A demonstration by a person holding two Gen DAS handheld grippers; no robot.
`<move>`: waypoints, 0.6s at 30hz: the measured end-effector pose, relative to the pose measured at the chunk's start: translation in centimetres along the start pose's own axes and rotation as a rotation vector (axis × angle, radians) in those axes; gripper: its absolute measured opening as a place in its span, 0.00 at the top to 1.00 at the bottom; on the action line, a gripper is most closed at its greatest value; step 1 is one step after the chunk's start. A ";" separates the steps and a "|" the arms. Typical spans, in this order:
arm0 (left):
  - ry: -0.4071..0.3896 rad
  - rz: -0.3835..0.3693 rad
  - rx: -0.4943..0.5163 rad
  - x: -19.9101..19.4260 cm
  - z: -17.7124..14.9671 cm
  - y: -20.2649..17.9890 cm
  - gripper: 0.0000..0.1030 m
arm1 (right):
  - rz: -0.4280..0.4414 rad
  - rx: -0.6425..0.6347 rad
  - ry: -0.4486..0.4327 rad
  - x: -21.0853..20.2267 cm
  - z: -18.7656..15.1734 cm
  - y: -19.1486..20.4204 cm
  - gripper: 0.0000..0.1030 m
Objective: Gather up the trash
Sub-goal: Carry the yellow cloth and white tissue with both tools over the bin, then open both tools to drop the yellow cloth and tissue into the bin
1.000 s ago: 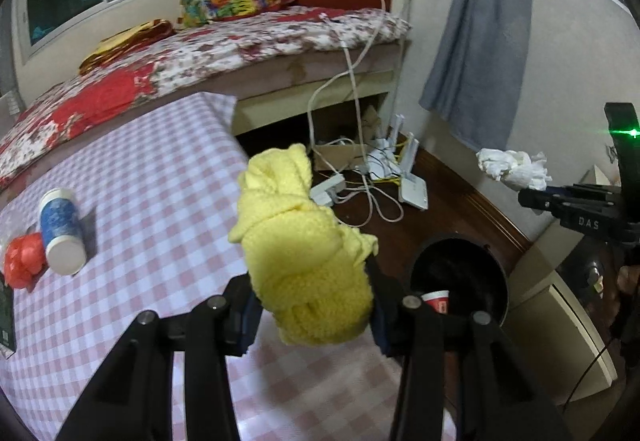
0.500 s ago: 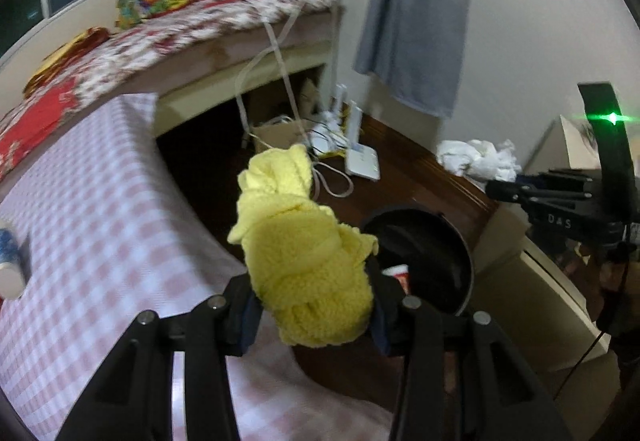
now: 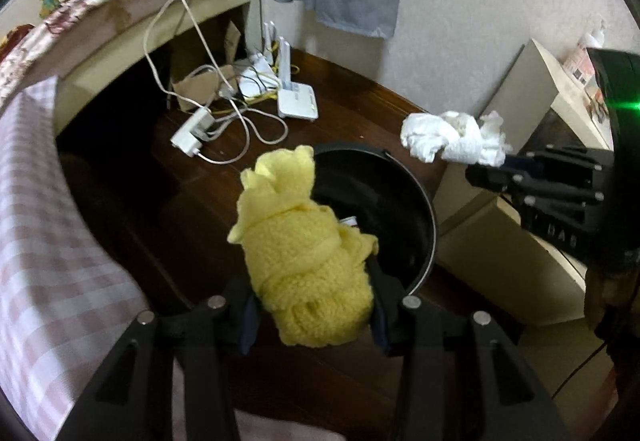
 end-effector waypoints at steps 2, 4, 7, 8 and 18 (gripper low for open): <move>0.026 -0.021 -0.003 1.1 0.3 -0.4 0.56 | -0.001 0.004 0.017 0.8 -0.4 -0.2 0.84; 0.054 -0.032 -0.006 2.1 0.2 -0.5 0.56 | -0.002 0.004 0.033 1.4 -0.7 -0.4 0.84; 0.108 -0.033 -0.012 4.2 0.0 -0.8 0.56 | -0.009 -0.007 0.063 2.9 -1.1 -0.6 0.83; 0.121 -0.035 -0.016 4.6 0.0 -0.7 0.56 | -0.013 -0.015 0.072 3.3 -1.2 -0.5 0.83; 0.213 -0.067 -0.062 8.4 -0.6 -1.1 0.56 | 0.003 -0.089 0.164 7.9 -2.4 0.0 0.83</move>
Point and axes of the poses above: each gripper's, at about its wrist camera, not at the fingertips, and x roughly the way its jaws point, y to its left, z to its top, the point moved 4 cm from there along x, roughly the way its jaws point, and after that the axes turned 9 degrees about y, right-handed, at the moved point
